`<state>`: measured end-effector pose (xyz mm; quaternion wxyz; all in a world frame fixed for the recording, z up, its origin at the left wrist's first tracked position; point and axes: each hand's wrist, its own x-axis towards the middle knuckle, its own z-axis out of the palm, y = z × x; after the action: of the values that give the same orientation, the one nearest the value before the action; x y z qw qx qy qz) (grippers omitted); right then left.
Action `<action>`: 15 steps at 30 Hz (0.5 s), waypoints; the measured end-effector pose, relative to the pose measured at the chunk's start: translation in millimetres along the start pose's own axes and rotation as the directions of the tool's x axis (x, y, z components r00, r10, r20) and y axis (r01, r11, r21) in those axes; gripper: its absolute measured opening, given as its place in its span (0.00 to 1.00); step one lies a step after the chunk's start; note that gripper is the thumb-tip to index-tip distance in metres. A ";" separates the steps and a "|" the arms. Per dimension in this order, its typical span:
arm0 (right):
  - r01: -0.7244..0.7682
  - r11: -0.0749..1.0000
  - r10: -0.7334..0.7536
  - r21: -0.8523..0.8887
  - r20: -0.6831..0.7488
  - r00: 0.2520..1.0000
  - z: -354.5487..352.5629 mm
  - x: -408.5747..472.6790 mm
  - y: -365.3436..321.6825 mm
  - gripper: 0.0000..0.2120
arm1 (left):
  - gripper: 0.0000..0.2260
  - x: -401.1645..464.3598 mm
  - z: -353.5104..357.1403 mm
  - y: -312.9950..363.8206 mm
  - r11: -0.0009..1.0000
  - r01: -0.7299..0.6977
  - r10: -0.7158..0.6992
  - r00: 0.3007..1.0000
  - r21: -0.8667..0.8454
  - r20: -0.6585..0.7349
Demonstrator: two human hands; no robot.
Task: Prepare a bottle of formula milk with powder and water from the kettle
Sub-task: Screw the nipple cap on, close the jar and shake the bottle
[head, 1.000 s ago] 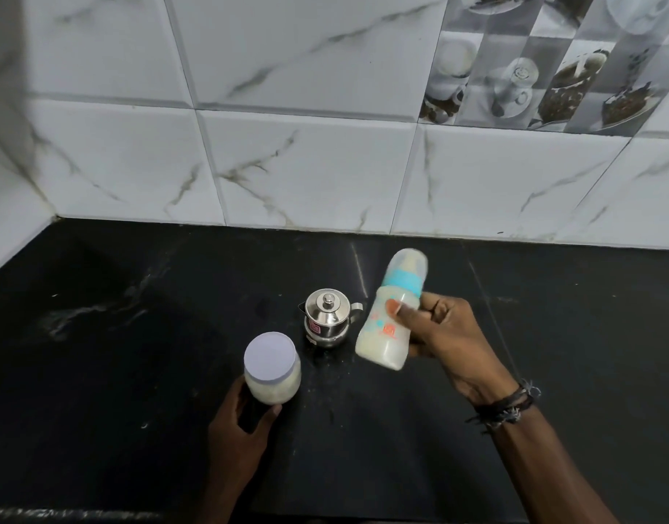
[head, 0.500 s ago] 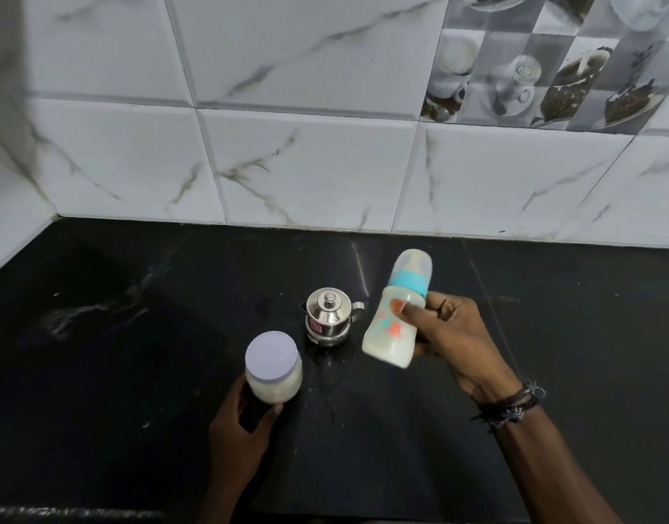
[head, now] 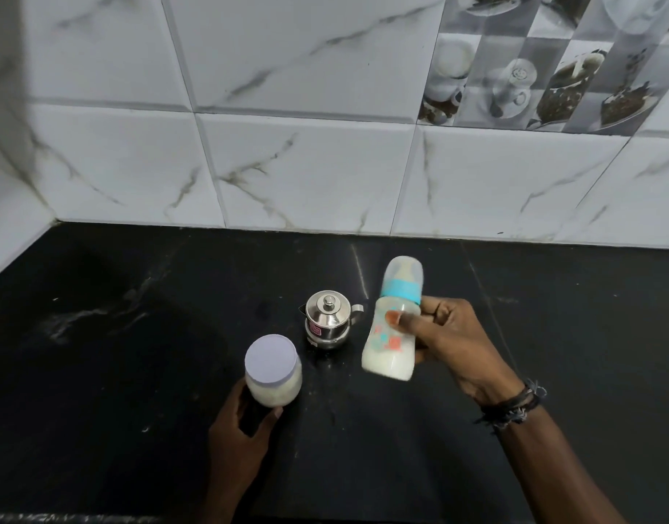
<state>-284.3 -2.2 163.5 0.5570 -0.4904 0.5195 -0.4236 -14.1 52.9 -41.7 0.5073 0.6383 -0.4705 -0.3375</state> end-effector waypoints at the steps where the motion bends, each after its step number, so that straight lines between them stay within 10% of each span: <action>1: 0.010 1.000 -0.009 0.020 -0.043 0.999 -0.7 1.4 0.2 0.12 | 0.31 -0.3 0.1 0.3 1.000 0.003 -0.003 1.000 -0.001 0.002; 15: -0.031 0.998 0.036 -0.056 0.091 0.995 0.1 -3.7 -0.1 0.16 | 0.29 0.0 -0.2 1.0 1.000 0.021 -0.021 1.000 0.008 0.001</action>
<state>-284.6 1.4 164.2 0.5739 -0.5155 0.5127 -0.3769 -14.2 52.9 -40.6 0.5009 0.6450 -0.4656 -0.3409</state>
